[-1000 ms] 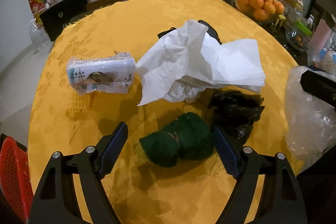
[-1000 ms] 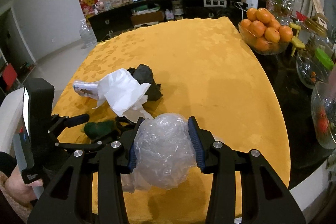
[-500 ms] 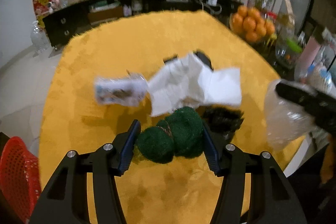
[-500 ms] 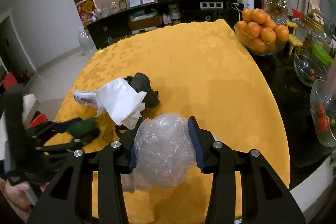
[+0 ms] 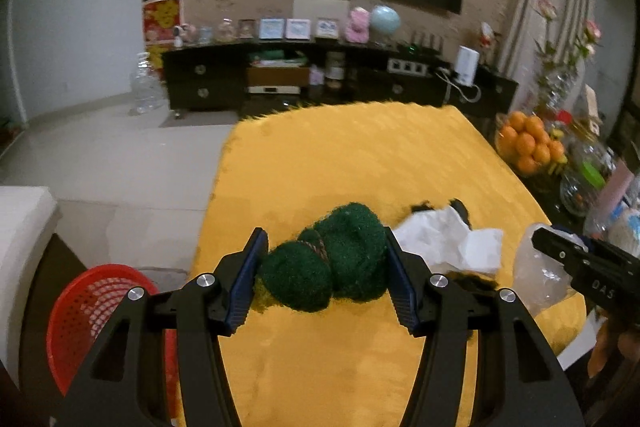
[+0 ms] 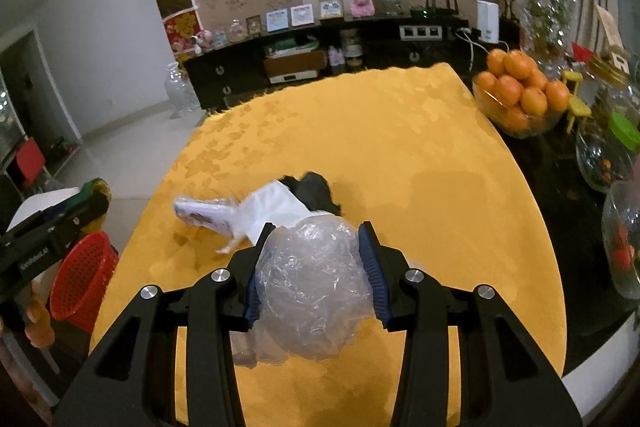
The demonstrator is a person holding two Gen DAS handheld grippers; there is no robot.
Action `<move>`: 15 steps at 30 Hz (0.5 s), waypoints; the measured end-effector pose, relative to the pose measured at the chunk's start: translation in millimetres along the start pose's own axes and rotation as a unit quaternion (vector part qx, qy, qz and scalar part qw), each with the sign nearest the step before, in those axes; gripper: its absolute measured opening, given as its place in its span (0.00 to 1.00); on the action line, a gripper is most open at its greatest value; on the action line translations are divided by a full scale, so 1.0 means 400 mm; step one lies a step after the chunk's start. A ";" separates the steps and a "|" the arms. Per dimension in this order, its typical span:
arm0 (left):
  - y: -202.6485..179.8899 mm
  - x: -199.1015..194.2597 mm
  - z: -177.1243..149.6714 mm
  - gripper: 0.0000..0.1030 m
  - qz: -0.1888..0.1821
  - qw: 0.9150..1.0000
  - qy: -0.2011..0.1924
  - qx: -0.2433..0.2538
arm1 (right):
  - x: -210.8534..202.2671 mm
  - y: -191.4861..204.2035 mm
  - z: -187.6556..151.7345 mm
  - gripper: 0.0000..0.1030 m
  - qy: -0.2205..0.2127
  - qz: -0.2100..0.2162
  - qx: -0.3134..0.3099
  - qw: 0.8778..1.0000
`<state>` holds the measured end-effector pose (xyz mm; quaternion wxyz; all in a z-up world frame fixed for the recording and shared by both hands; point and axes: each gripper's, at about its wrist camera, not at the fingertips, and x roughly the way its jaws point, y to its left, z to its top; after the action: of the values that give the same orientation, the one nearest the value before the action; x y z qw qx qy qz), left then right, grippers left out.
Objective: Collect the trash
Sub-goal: 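Carry the green scrubber and clear plastic bag over the red wastebasket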
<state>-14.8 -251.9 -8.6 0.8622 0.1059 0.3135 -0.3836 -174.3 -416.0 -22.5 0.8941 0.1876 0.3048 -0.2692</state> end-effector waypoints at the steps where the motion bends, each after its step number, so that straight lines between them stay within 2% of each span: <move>1: 0.008 -0.004 0.000 0.53 0.005 1.000 -0.002 -0.002 | 0.001 0.008 0.004 0.40 -0.002 0.001 -0.001 1.000; 9: 0.082 -0.059 0.025 0.53 0.045 0.998 -0.035 -0.028 | 0.011 0.091 0.047 0.40 -0.016 0.011 -0.024 1.000; 15: 0.177 -0.108 0.036 0.53 0.081 0.993 -0.056 -0.068 | 0.018 0.174 0.094 0.40 -0.029 0.022 -0.051 0.998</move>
<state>21.3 -184.2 25.4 0.9118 0.0500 0.2807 -0.2956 -111.4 -382.9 12.7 0.9167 0.1408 0.2876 -0.2390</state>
